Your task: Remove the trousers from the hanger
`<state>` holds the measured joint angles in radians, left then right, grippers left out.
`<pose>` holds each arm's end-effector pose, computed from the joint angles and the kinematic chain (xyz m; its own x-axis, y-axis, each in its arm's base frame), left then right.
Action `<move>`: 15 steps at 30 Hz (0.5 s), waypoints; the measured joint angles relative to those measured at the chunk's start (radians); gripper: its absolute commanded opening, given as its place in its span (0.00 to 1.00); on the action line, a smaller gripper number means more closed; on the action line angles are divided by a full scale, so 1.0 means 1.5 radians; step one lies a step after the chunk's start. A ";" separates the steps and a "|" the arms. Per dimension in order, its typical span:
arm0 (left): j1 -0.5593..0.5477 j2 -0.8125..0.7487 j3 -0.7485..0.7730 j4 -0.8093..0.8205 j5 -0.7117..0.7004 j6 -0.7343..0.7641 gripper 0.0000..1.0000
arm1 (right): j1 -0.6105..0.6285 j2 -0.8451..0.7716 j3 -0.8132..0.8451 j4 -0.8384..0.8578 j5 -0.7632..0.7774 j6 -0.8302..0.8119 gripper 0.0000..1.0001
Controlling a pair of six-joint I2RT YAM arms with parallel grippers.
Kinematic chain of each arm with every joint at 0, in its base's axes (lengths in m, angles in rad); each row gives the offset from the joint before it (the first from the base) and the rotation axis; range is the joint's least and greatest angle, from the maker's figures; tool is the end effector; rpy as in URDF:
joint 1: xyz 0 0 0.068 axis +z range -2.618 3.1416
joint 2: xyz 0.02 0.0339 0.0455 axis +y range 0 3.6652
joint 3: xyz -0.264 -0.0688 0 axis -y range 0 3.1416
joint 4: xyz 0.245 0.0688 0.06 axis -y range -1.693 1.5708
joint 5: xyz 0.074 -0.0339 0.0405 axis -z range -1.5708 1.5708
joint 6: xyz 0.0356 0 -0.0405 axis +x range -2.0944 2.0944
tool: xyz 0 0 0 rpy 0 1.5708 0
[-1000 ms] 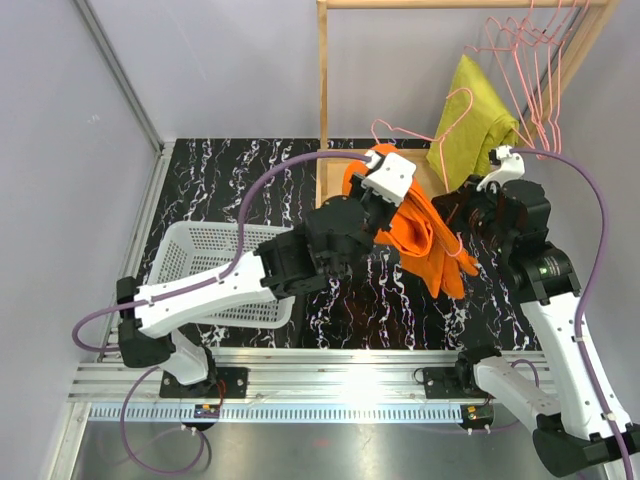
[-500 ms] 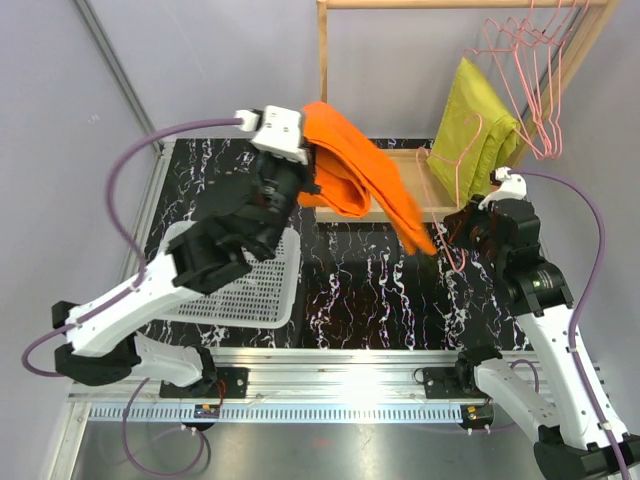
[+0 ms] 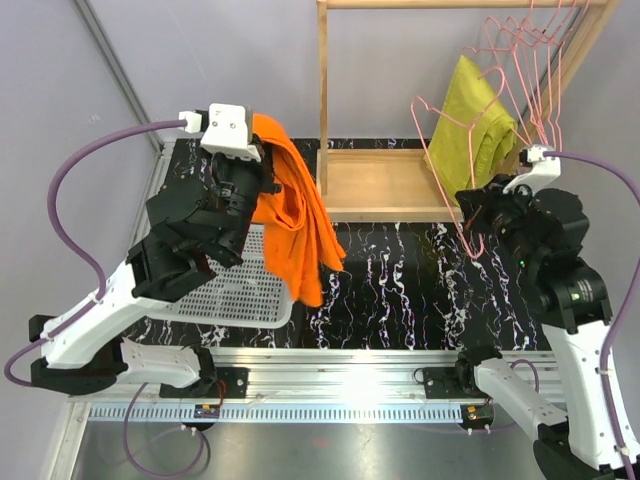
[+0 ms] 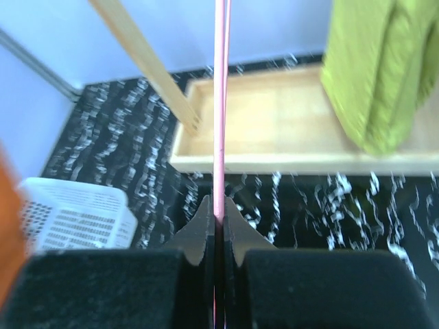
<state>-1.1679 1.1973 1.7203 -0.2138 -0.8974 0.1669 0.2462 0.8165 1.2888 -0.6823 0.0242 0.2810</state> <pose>0.1031 -0.1709 0.5629 0.1645 -0.1216 -0.9789 0.2580 0.9631 -0.0763 0.1334 0.0326 0.4479 -0.2555 0.2217 -0.9411 -0.1560 0.9512 0.2664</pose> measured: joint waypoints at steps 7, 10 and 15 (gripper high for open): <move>0.028 -0.075 -0.123 -0.084 -0.155 -0.036 0.00 | 0.000 0.007 0.110 -0.003 -0.061 -0.032 0.00; 0.028 -0.116 -0.154 -0.188 -0.211 -0.115 0.00 | 0.000 0.010 0.134 -0.002 -0.065 -0.041 0.00; 0.030 -0.186 -0.170 -0.329 -0.266 -0.224 0.00 | 0.000 0.024 0.142 -0.004 -0.065 -0.048 0.00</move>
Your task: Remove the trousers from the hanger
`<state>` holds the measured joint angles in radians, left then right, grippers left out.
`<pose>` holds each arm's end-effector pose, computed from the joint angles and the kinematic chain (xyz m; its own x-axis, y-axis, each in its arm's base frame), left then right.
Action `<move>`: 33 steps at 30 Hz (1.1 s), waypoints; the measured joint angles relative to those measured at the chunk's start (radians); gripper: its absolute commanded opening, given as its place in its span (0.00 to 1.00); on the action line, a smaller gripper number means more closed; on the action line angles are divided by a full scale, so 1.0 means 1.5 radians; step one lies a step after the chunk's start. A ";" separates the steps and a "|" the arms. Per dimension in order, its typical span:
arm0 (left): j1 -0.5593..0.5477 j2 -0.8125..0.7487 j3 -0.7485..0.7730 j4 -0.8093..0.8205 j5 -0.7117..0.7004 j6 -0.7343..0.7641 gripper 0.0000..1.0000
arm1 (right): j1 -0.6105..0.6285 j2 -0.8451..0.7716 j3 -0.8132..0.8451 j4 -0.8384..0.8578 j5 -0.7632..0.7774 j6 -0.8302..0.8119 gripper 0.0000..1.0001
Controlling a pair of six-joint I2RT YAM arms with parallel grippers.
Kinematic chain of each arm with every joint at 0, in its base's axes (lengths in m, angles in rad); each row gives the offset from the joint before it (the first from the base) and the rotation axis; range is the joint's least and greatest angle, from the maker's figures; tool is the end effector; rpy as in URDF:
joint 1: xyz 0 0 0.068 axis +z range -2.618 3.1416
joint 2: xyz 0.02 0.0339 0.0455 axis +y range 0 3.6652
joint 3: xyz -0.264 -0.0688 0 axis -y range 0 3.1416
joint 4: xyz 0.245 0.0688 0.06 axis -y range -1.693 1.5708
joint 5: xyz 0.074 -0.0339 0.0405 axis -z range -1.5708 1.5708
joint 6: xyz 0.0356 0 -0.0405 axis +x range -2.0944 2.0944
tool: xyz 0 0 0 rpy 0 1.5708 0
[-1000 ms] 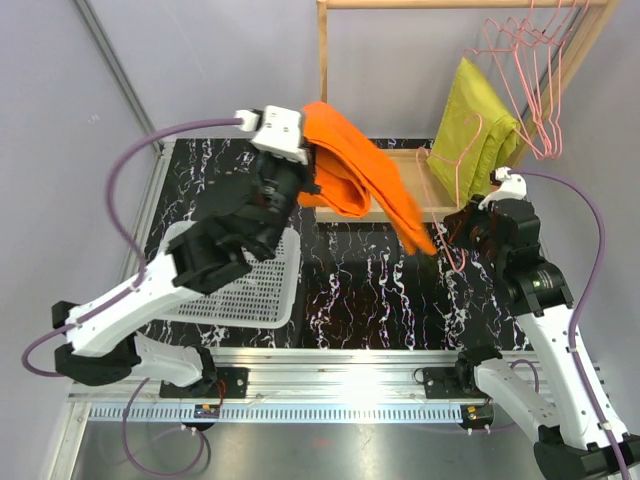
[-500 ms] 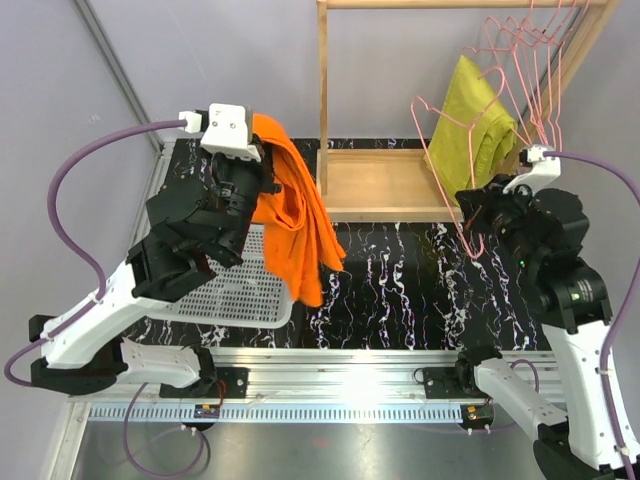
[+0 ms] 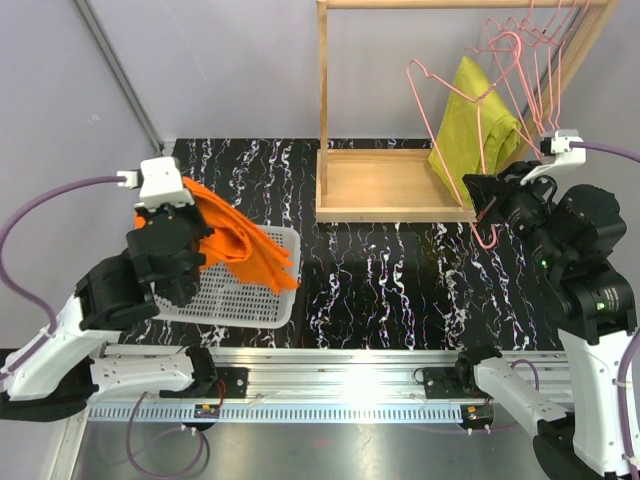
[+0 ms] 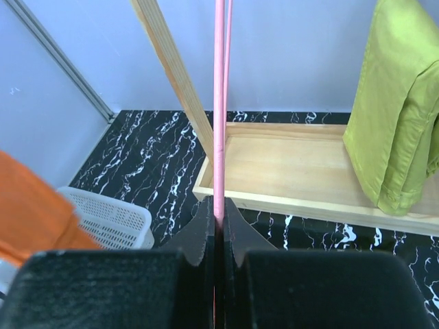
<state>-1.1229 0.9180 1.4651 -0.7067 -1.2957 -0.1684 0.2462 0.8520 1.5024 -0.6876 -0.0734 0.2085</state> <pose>0.0830 -0.0936 0.4886 -0.0399 -0.0220 -0.9990 -0.1758 0.9843 -0.0147 0.1102 0.0304 0.5042 -0.1003 0.1876 -0.9771 -0.2999 0.9307 0.2095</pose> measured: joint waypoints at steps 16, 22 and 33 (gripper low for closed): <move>0.166 -0.052 -0.090 -0.136 -0.003 -0.098 0.00 | 0.000 0.002 -0.005 -0.004 -0.018 0.003 0.00; 0.216 -0.017 -0.148 -0.167 0.080 -0.138 0.00 | 0.000 -0.010 -0.005 -0.004 -0.018 0.003 0.00; 0.218 0.014 -0.234 -0.224 0.186 -0.328 0.00 | 0.000 0.003 -0.004 -0.004 -0.018 0.003 0.00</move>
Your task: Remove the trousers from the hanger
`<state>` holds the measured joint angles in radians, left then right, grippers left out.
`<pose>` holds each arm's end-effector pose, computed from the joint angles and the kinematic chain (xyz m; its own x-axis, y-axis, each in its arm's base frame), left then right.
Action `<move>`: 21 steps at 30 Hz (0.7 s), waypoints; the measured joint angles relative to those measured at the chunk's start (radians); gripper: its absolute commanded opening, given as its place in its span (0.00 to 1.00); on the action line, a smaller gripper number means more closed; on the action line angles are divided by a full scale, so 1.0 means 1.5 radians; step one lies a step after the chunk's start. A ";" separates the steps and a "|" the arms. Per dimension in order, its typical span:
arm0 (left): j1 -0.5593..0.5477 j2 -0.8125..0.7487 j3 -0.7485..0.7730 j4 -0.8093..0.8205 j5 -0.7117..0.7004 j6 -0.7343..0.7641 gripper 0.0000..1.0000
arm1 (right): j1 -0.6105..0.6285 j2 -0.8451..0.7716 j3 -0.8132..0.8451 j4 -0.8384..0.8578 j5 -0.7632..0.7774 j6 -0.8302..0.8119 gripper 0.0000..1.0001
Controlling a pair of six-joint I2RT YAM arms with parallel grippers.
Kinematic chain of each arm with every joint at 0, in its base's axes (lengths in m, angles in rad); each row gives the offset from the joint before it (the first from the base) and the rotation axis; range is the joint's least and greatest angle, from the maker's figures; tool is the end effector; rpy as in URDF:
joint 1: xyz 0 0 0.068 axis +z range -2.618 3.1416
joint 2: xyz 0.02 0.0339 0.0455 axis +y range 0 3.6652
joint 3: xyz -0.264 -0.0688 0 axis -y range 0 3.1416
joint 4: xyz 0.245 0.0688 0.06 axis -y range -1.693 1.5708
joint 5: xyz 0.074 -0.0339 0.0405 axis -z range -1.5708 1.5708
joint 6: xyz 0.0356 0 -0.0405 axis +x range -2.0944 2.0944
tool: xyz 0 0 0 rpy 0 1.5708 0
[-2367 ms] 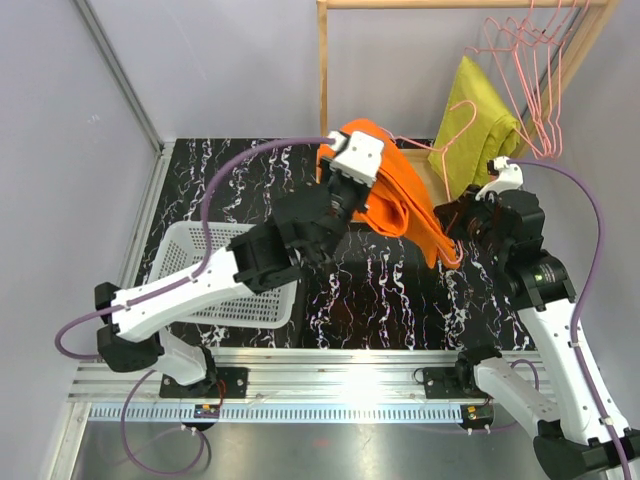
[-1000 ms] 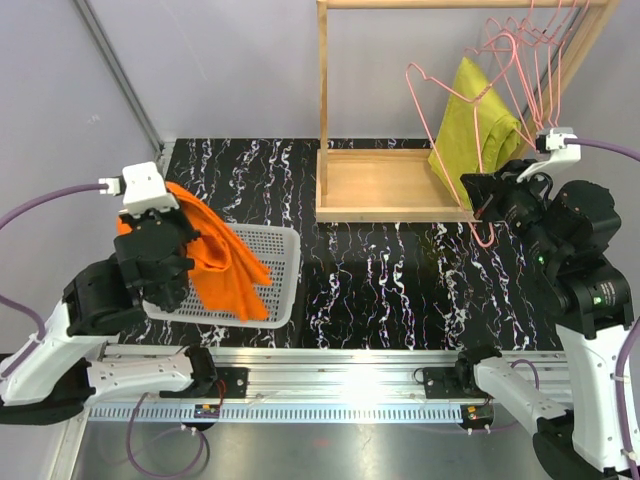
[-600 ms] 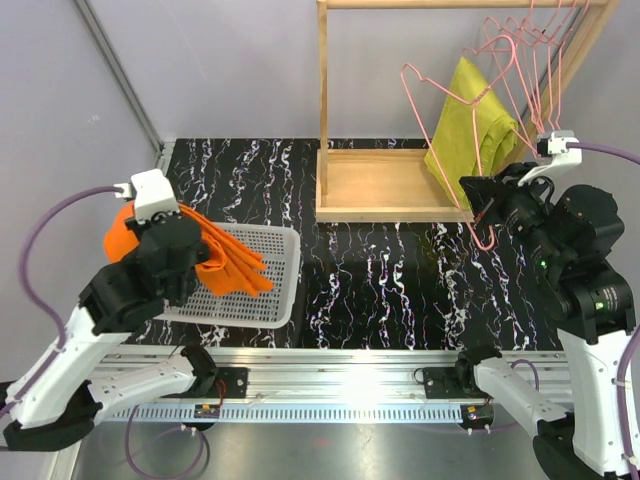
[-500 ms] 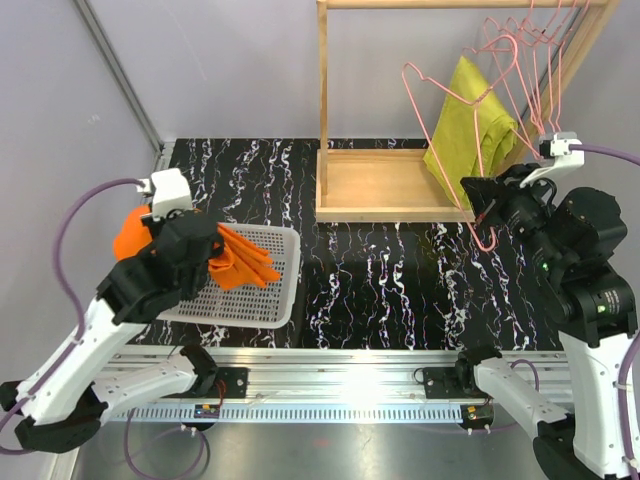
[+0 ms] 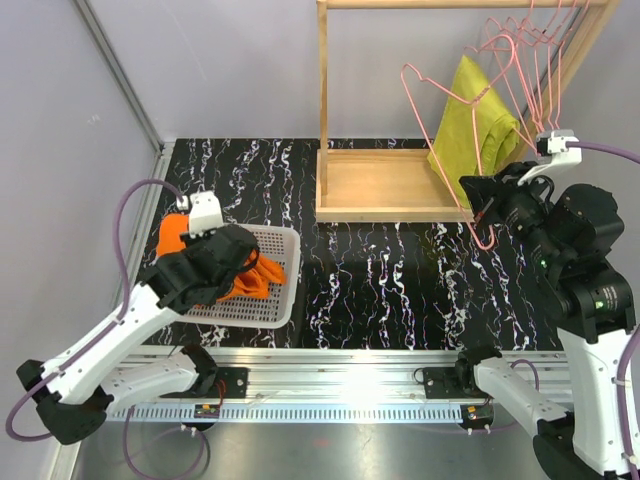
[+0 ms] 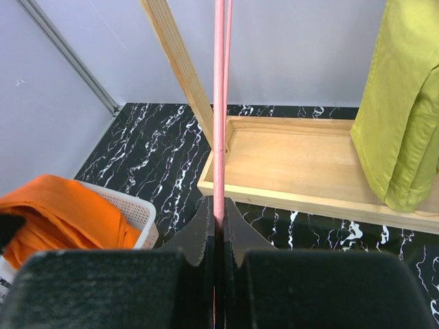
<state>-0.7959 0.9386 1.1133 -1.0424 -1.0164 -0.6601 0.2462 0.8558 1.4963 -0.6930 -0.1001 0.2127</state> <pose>0.1299 -0.0894 0.3574 -0.4164 -0.0362 -0.9085 -0.3340 0.9354 0.1159 0.1124 0.0319 0.5016 -0.1214 0.1861 -0.9750 -0.3209 0.9222 0.2159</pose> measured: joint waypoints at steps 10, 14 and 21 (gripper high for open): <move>-0.004 0.026 -0.170 -0.055 0.040 -0.365 0.00 | 0.000 0.018 0.010 0.004 -0.017 0.001 0.00; -0.003 0.019 -0.286 0.010 0.087 -0.434 0.00 | 0.000 0.021 0.014 0.011 -0.017 0.001 0.00; 0.006 0.097 -0.325 0.126 0.152 -0.361 0.00 | 0.000 0.030 0.024 0.022 -0.031 0.003 0.00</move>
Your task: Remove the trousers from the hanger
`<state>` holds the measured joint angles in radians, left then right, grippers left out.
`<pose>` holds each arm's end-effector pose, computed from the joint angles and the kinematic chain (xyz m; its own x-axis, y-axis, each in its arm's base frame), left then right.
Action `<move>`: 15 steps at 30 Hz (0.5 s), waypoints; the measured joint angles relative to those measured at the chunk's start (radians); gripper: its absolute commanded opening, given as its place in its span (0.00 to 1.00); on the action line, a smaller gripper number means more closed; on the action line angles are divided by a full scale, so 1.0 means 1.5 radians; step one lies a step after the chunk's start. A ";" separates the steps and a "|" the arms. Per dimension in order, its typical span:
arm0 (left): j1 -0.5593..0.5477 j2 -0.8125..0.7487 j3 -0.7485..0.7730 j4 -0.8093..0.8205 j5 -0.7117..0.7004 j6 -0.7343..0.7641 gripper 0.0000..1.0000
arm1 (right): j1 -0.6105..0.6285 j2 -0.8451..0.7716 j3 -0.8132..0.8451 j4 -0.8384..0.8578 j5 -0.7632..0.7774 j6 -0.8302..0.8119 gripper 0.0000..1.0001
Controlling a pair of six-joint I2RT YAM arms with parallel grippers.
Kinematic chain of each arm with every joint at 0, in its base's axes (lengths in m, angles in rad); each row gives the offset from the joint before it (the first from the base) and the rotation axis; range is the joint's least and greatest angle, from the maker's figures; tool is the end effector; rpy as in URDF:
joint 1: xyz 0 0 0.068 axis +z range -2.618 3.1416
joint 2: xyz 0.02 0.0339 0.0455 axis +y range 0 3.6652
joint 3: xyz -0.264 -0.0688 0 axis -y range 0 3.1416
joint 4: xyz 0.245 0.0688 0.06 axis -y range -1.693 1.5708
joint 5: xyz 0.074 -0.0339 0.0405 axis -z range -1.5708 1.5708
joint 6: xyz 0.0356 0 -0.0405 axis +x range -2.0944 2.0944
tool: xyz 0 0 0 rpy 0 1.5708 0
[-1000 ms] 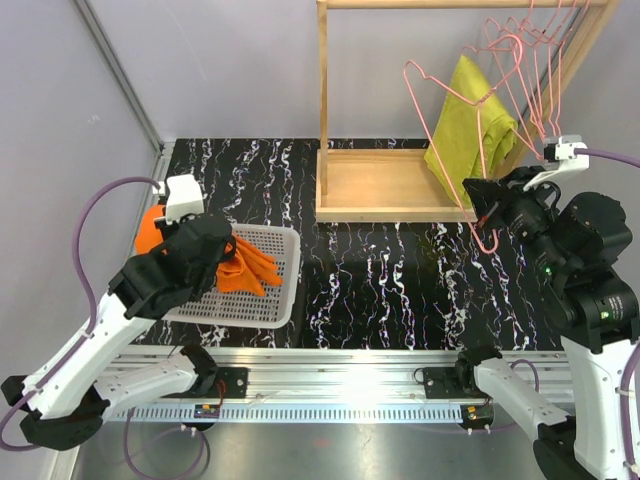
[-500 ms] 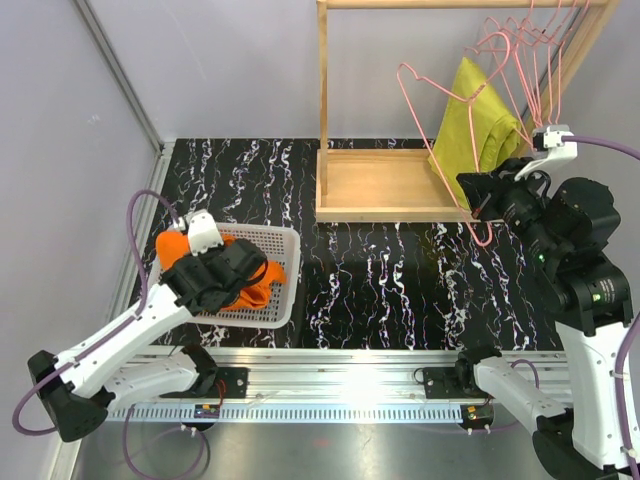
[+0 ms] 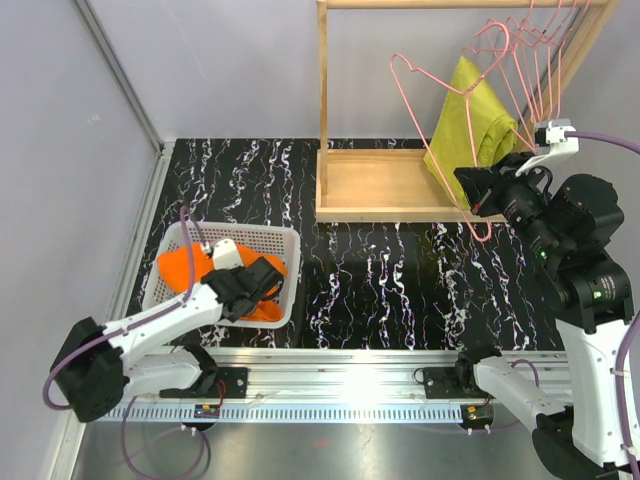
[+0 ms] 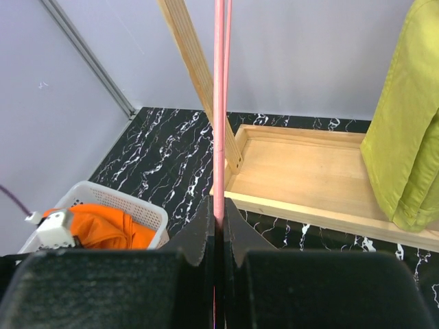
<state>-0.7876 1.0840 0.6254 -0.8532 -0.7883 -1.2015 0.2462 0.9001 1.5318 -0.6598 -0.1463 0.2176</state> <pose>0.1365 -0.1013 0.1964 -0.5926 -0.3367 -0.7317 -0.5019 0.8649 0.0086 0.1223 0.0361 0.5103 -0.1092 0.1928 -0.9751 -0.3675 0.9037 0.2198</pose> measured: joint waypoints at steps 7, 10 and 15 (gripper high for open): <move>0.011 0.108 0.087 0.032 0.037 0.101 0.46 | 0.000 0.006 0.000 0.003 -0.004 0.002 0.00; 0.011 0.095 0.104 0.017 0.044 0.103 0.83 | 0.000 0.016 0.006 0.001 -0.004 0.002 0.00; 0.011 0.004 0.147 -0.047 0.041 0.106 0.99 | 0.000 0.047 0.021 -0.003 -0.001 -0.001 0.00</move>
<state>-0.7712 1.0897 0.8459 -0.9234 -0.7269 -1.0431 0.2462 0.9707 1.5627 -0.6647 -0.1471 0.2161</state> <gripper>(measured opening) 0.974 0.042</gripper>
